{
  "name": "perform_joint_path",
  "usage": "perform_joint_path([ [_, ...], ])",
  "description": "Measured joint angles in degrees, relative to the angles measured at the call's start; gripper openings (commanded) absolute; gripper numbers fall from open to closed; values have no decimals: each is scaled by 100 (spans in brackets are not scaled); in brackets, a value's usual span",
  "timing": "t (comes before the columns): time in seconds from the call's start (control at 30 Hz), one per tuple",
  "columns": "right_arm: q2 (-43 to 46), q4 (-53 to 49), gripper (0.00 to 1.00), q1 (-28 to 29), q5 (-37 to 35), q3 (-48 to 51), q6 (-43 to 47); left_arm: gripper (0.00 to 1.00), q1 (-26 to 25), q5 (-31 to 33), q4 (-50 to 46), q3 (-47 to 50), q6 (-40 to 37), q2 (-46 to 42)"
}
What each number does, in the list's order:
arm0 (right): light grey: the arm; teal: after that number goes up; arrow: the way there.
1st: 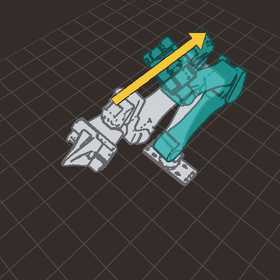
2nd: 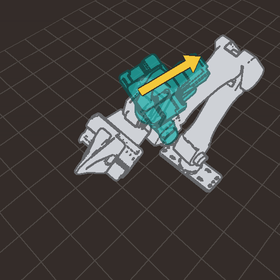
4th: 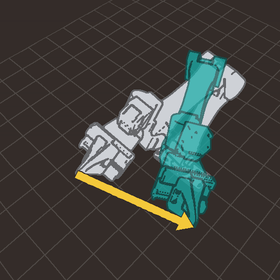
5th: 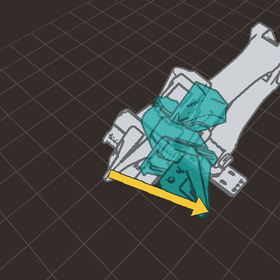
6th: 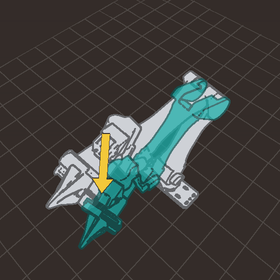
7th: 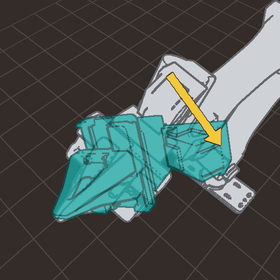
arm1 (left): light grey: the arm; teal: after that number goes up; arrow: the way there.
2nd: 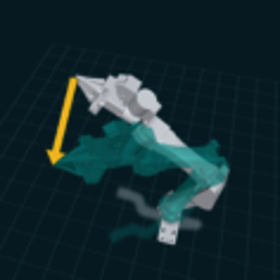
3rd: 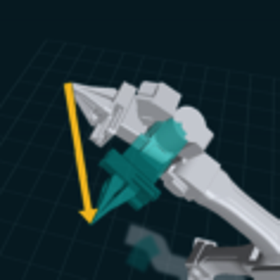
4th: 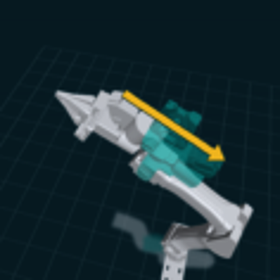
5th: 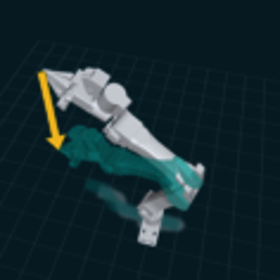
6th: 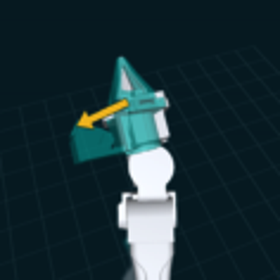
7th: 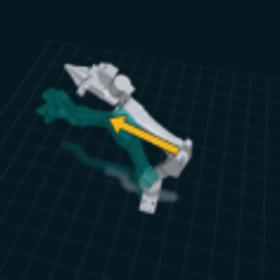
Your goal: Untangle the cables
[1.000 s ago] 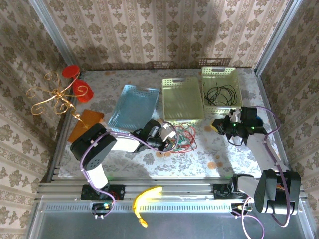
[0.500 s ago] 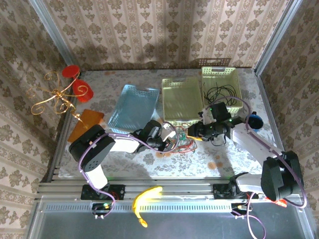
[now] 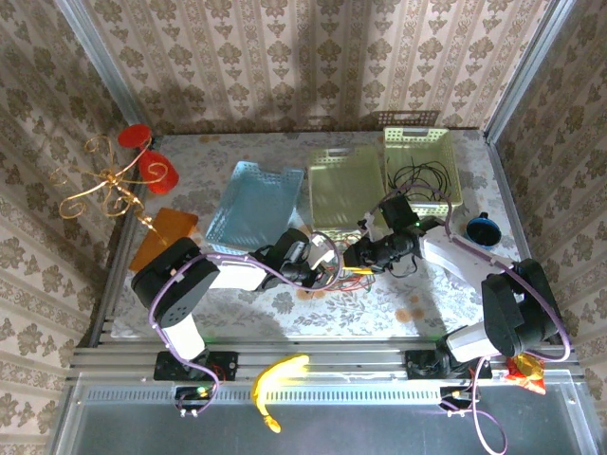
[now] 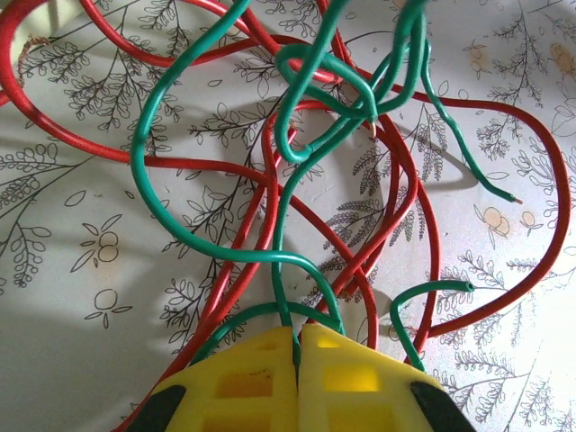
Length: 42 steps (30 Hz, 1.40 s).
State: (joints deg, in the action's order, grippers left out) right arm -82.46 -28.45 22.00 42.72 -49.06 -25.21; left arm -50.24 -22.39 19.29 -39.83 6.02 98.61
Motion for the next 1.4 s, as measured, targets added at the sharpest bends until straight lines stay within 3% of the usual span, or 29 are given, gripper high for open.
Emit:
perform_joint_path([
  [0.33, -208, 146, 43, 46, 164, -118, 2, 0, 0, -2, -72, -57, -2, -2],
  [0.4, -402, 144, 34, 46, 170, -223, 20, 0, -4, -2, -72, -57, -2, -2],
  [0.5, -533, 140, 9, 46, 170, -289, 94, 0, -4, -2, -85, -57, -2, -26],
  [0.57, -525, 138, 3, 46, 162, -308, 120, 0, -7, 2, -87, -57, 0, -46],
  [0.9, 439, -570, 2, -389, -92, -400, 151, 0, -37, 282, -2, -50, 42, -4],
  [1.2, 1082, -1355, 0, -1661, -260, -973, -37, 0, -101, 496, 721, -92, 70, 81],
  [1.4, 1163, -1856, 0, -1958, -1005, -1300, -39, 0, -118, 509, 1139, -94, 162, 81],
])
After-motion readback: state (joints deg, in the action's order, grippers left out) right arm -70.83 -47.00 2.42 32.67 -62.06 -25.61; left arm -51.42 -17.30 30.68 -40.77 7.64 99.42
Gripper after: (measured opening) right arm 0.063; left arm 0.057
